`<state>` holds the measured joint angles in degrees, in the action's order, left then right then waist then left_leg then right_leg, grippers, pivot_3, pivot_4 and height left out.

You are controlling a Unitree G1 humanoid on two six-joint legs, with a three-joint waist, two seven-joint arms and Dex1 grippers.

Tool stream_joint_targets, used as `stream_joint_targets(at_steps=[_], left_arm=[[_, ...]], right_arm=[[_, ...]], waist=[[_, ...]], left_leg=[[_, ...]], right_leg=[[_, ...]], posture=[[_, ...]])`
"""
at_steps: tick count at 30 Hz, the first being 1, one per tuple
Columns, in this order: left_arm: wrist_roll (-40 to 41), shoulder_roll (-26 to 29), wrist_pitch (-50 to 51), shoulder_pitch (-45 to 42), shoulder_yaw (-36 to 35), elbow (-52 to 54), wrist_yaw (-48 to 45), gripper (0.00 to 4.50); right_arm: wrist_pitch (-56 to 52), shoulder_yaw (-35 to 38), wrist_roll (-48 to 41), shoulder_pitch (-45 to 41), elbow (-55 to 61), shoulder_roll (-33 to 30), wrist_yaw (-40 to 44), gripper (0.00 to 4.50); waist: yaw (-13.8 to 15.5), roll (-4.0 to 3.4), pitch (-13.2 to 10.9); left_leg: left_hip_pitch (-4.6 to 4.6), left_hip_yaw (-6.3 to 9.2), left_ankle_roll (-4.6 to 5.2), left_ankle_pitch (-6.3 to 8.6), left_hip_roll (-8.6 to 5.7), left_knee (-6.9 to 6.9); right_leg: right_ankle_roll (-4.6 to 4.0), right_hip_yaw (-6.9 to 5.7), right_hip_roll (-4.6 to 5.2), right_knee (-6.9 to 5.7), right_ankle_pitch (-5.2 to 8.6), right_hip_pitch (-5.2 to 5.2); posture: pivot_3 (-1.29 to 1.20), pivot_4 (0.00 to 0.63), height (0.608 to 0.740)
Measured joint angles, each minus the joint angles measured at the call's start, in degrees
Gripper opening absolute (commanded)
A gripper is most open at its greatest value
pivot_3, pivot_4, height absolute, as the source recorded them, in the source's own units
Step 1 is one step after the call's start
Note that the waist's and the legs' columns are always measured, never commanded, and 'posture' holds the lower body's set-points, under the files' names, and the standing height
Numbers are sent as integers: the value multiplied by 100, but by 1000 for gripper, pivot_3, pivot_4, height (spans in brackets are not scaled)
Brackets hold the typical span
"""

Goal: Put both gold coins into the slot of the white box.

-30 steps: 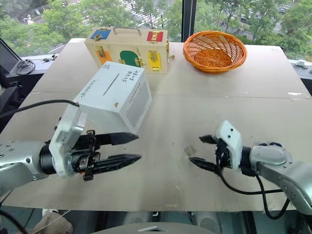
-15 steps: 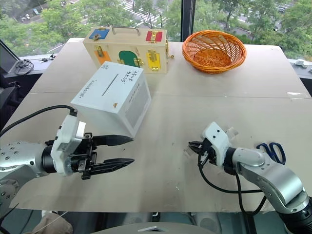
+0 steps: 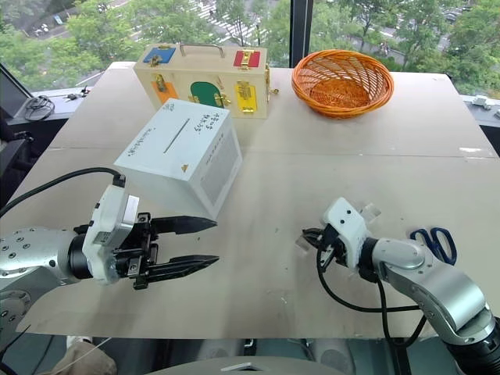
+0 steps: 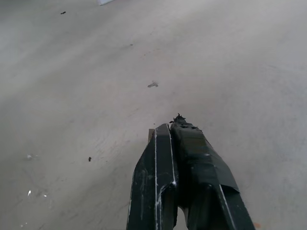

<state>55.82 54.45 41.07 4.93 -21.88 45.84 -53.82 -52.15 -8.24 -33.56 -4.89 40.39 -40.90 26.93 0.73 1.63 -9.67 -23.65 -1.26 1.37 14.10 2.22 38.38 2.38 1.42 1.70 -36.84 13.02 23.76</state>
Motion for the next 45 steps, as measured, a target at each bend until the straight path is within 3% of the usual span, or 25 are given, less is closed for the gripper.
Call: stream_joint_targets(at_steps=[38,40,44,45], left_arm=[[61,-13,-23,-79,349,-42,209,2827],[61,-13,-22,-94,407,-41,245,2827],[75,-11,-17,-99,436,-32,293,2827],[97,-8,-11,-86,433,-14,306,2827]], right_arm=[[-252,446,-371,136,86,40,362,34],[-264,484,-468,132,85,48,403,571],[-310,664,-725,107,166,47,454,2156],[-331,671,-730,104,195,27,448,2156]], waist=[[0,-1,0],[-2,-1,0],[-1,-1,0],[-2,-1,0]], left_leg=[[0,0,0,0,0,0],[0,0,0,0,0,0],[-1,1,0,0,0,0],[-1,1,0,0,0,0]], right_leg=[[2,-1,-1,0,1,0],[1,0,-1,0,0,0],[0,-1,-1,0,0,0],[0,-1,-1,0,0,0]], posture=[[0,150,740],[0,150,740],[0,150,740],[0,150,740]])
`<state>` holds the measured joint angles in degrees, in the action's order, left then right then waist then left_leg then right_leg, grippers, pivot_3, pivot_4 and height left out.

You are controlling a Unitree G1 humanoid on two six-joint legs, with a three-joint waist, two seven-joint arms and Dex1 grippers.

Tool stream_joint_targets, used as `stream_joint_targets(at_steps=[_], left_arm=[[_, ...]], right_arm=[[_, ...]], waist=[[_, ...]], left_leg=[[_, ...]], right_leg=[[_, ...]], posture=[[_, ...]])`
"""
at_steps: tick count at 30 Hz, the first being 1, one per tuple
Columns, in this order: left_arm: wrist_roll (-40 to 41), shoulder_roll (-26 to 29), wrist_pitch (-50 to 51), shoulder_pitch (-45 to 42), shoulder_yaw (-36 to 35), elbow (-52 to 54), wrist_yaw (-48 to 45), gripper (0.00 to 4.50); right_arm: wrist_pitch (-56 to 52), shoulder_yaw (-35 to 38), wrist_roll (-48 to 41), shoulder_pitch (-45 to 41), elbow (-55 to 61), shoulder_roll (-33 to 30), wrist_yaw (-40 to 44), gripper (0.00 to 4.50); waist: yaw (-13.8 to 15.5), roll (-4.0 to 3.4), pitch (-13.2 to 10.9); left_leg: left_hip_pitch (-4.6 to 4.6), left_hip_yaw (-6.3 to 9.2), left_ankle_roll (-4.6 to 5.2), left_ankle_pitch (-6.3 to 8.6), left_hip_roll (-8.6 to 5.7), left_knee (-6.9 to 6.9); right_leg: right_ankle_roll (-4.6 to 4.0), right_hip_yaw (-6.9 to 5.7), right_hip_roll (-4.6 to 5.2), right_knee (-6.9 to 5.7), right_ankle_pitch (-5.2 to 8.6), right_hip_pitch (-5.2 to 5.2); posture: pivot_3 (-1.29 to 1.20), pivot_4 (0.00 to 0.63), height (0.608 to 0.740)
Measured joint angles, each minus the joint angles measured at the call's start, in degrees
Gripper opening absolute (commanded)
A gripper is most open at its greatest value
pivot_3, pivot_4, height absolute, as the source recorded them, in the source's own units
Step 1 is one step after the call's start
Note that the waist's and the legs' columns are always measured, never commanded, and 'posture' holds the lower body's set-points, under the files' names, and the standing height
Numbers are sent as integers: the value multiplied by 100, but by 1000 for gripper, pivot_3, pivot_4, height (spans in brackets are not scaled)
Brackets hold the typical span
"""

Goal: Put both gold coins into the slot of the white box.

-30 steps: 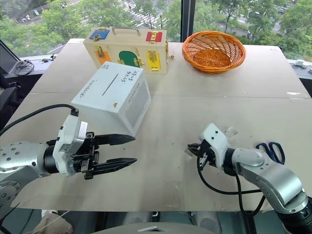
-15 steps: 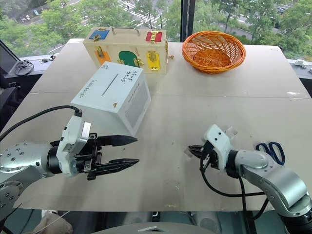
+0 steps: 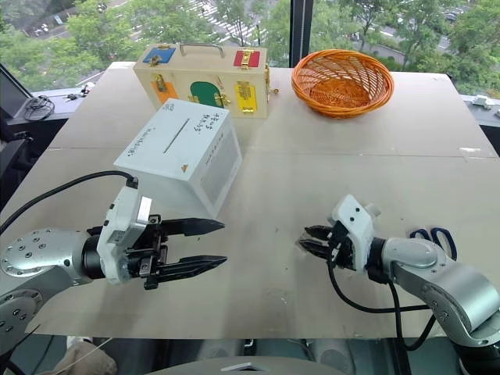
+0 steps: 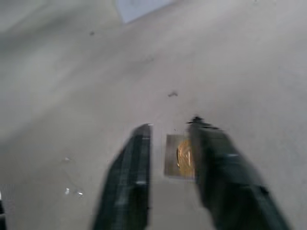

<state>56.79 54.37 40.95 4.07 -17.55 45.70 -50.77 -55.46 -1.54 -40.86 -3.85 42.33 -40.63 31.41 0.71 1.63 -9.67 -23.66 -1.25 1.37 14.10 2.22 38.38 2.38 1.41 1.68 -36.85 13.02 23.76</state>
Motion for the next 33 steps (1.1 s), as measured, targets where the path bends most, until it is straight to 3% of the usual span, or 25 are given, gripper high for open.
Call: stream_joint_targets(at_steps=[5,7,17,22,32,33], left_arm=[[370,43,90,199,-162,407,253,2827],[486,74,101,257,-267,529,345,2827],[1097,337,128,740,-690,1074,866,2827],[996,417,125,625,-626,976,970,2827],[45,394,-109,248,-62,-151,266,2827],[-47,373,-153,248,-24,-221,186,2827]], right_arm=[[-50,-34,18,-2,16,-12,-53,2156],[-48,-56,37,-2,15,-12,-59,1662],[84,-346,481,7,1,-70,-56,1662],[154,-491,695,21,-63,-69,-57,1662],[209,-558,886,72,-138,-30,-42,1662],[213,-583,895,72,-185,1,-42,1117]], waist=[[-1,0,0],[0,0,0],[2,-1,0],[6,-2,-1],[-2,-3,-1],[-2,-2,-1]], left_leg=[[1,2,0,0,3,0],[2,2,0,0,2,0],[2,1,0,0,1,0],[4,-4,0,0,-3,1],[1,-7,-1,0,-3,-1],[1,-7,-1,0,-2,-1]], right_leg=[[0,2,2,0,0,0],[1,2,1,0,1,0],[2,3,1,0,1,0],[3,1,0,0,2,-2],[0,1,-3,2,1,1],[0,1,-3,2,1,1]], posture=[[0,150,740],[0,150,740],[0,150,740],[0,150,740],[0,150,740],[0,150,740]])
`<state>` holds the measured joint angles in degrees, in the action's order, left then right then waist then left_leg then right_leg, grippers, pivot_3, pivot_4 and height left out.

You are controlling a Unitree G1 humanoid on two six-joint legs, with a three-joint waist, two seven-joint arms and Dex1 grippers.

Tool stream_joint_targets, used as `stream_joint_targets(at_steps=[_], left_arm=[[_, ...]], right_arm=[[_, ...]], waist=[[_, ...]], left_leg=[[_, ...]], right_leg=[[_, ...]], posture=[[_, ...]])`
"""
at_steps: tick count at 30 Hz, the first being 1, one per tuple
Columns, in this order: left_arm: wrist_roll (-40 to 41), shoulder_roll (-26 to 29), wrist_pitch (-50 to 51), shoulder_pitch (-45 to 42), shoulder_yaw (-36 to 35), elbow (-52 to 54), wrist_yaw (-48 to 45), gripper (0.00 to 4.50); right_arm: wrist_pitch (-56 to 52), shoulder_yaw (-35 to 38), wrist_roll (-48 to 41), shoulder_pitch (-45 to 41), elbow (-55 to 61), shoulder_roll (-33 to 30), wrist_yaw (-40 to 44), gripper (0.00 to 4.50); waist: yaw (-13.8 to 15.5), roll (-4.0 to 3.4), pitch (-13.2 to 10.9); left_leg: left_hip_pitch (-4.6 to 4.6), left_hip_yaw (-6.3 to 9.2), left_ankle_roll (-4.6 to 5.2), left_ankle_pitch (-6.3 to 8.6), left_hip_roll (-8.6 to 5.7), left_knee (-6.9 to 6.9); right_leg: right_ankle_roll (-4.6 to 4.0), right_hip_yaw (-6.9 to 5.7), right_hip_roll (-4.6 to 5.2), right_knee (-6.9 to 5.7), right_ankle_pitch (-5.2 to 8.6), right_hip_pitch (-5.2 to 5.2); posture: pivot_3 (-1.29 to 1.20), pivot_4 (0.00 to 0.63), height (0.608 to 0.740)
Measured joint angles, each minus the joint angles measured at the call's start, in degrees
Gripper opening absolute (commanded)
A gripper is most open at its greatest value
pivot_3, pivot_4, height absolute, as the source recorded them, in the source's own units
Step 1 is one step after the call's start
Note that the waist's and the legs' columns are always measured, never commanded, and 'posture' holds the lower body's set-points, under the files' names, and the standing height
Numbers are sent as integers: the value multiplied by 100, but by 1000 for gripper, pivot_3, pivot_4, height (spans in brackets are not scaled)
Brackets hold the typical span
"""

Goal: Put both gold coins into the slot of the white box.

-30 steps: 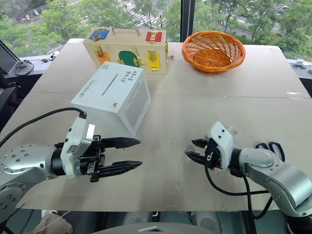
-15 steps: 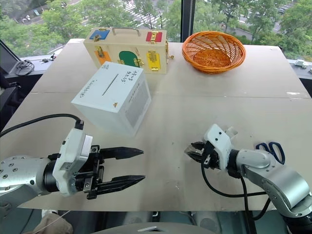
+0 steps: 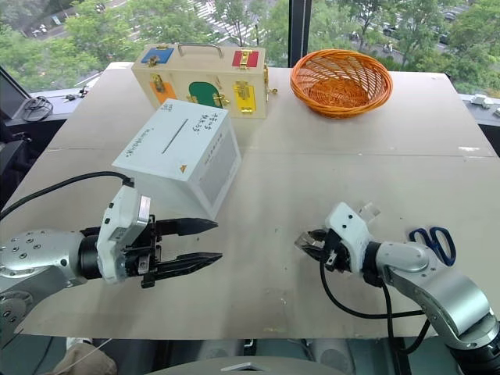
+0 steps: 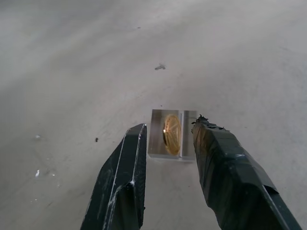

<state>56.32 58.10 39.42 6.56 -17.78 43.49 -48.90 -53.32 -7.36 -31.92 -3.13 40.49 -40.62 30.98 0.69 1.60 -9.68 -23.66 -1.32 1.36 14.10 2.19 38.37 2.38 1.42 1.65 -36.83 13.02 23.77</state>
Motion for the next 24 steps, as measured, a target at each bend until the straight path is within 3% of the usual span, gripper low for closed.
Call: stream_joint_targets(at_steps=[1,3,14,19,23,24], left_arm=[[-60,-15,-38,5,18,-48,-75,2827],[-153,-55,-123,36,26,-95,-187,2827],[-446,-285,-363,306,27,-193,-650,2827],[63,-399,-40,-89,60,-315,-479,2827],[823,-488,399,-804,378,-430,-273,1070],[923,-515,460,-942,471,-445,-217,1070]], right_arm=[[4,-37,12,0,-48,23,1,919],[27,-68,33,0,-95,41,3,37],[88,-6,31,-2,-109,37,43,37],[95,613,-601,-78,-20,174,246,37],[-52,1305,-1997,-565,250,240,378,0],[-111,1428,-2309,-678,305,220,372,0]], waist=[[1,0,0],[1,-1,0],[0,1,1],[13,0,0],[-3,-1,-1],[-8,-1,-1]], left_leg=[[0,0,0,0,1,0],[0,1,0,0,2,0],[1,4,0,0,6,0],[-3,9,0,0,6,3],[1,16,1,0,6,4],[2,16,1,0,4,4]], right_leg=[[-1,0,0,0,0,0],[-1,0,1,0,0,0],[0,0,3,-1,0,0],[3,-7,2,-1,1,-2],[5,-5,1,-4,-1,-6],[2,-4,1,-4,-2,-7]], posture=[[0,150,740],[0,150,740],[0,150,740],[0,150,740],[0,150,740],[0,150,740]])
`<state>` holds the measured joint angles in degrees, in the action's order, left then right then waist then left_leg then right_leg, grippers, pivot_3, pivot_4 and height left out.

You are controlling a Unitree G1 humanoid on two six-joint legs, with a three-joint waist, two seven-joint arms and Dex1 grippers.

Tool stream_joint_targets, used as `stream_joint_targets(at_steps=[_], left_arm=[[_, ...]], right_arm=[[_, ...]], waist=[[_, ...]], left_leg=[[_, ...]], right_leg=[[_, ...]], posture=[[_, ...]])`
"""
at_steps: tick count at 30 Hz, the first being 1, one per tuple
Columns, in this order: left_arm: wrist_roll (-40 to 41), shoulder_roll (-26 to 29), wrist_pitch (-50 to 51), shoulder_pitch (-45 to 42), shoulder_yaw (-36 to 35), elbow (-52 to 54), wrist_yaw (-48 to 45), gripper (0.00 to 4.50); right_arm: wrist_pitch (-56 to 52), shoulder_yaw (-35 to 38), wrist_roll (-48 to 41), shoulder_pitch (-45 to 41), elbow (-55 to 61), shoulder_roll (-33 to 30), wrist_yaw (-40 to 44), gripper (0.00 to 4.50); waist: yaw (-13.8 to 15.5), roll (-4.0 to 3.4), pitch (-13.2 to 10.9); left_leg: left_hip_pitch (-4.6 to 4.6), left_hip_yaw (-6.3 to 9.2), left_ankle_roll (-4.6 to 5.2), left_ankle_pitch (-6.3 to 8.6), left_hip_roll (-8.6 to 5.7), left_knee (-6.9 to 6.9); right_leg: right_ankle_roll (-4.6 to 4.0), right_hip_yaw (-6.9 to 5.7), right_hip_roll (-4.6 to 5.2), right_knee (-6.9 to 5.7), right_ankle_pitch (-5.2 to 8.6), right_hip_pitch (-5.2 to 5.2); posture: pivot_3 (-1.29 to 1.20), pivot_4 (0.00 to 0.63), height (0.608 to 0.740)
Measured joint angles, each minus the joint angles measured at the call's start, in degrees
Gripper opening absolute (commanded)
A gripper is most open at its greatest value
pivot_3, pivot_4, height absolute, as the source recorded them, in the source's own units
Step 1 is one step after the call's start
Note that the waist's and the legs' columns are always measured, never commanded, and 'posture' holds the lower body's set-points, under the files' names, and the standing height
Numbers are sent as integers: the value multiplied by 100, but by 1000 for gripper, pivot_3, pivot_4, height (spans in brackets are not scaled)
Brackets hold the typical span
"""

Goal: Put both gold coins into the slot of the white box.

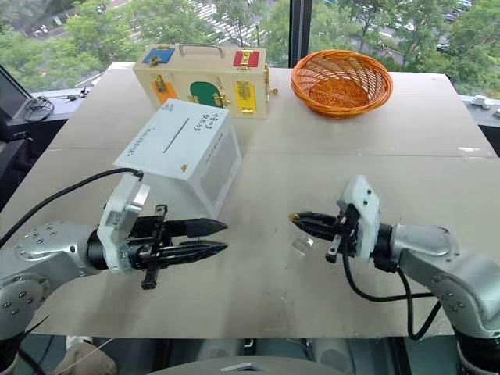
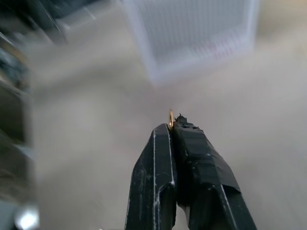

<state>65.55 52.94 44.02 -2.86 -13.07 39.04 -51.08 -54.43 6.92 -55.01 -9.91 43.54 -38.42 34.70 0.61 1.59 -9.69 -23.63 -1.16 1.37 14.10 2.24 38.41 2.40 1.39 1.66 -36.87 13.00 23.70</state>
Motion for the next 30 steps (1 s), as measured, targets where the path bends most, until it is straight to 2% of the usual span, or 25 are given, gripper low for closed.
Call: stream_joint_targets(at_steps=[4,10,22,30], left_arm=[[469,-300,341,-784,334,-282,396,1070],[662,-628,582,-1453,732,-670,602,1070],[536,-986,674,-1832,1030,-900,564,1070],[418,-1001,679,-1826,1087,-901,416,1070]], right_arm=[[-198,93,-938,-527,38,-230,-152,0],[-282,1,-1346,-1073,10,-435,-270,0],[-237,-172,-1627,-1387,8,-503,-383,0],[-144,-210,-1692,-1404,9,-526,-399,0]], waist=[[4,0,-1],[-3,0,-1],[7,1,0],[7,1,-1]], left_leg=[[-3,-1,0,0,-5,0],[-8,-4,0,0,-9,-2],[-8,-4,0,0,-8,-1],[-8,-4,0,0,-7,-1]], right_leg=[[6,-4,-5,0,-5,0],[8,-1,-7,1,-6,3],[7,1,-8,1,-5,2],[6,1,-8,1,-5,2]], posture=[[0,150,740],[0,150,740],[0,150,740],[0,150,740]])
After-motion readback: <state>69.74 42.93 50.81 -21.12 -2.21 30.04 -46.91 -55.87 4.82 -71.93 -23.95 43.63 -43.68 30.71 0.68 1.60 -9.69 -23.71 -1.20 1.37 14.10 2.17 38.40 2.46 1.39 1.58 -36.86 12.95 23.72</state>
